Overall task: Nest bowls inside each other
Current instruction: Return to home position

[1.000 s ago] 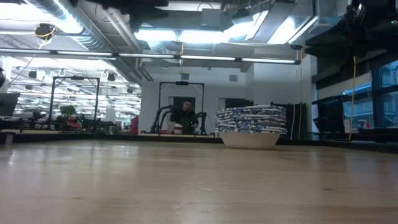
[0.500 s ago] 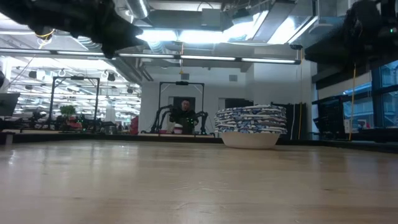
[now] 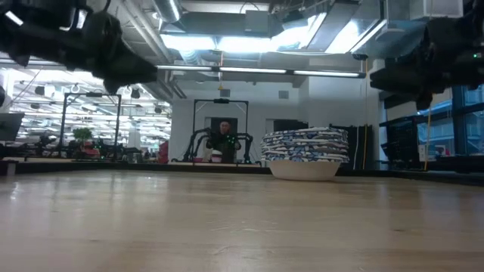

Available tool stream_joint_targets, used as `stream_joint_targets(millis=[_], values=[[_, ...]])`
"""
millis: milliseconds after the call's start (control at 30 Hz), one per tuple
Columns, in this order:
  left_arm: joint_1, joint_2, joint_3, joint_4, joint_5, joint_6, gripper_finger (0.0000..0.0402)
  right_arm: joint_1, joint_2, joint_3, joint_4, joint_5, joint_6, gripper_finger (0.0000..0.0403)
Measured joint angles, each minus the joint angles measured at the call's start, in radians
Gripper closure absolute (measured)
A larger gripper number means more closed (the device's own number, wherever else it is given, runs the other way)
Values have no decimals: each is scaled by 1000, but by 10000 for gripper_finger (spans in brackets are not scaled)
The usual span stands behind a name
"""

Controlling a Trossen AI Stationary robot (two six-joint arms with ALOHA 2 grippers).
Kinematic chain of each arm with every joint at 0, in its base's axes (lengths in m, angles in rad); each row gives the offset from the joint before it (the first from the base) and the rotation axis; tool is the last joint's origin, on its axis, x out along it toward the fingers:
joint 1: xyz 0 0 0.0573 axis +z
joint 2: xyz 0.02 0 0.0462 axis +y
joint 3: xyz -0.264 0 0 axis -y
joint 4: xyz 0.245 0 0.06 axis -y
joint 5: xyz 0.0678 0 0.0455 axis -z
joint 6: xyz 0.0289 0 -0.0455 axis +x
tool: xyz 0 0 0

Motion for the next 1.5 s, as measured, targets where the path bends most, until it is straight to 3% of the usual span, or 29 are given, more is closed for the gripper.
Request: stream_joint_targets(millis=[633, 1300, 1500], values=[[0, -168, -184, 51, -40, -51, 256, 0, 0, 0, -100, 45, 67, 295], [0, -176, -184, -63, -45, -80, 256, 0, 0, 1, -99, 46, 95, 295], [0, -173, -184, -161, -24, -176, 256, 0, 0, 1, -99, 46, 94, 295]])
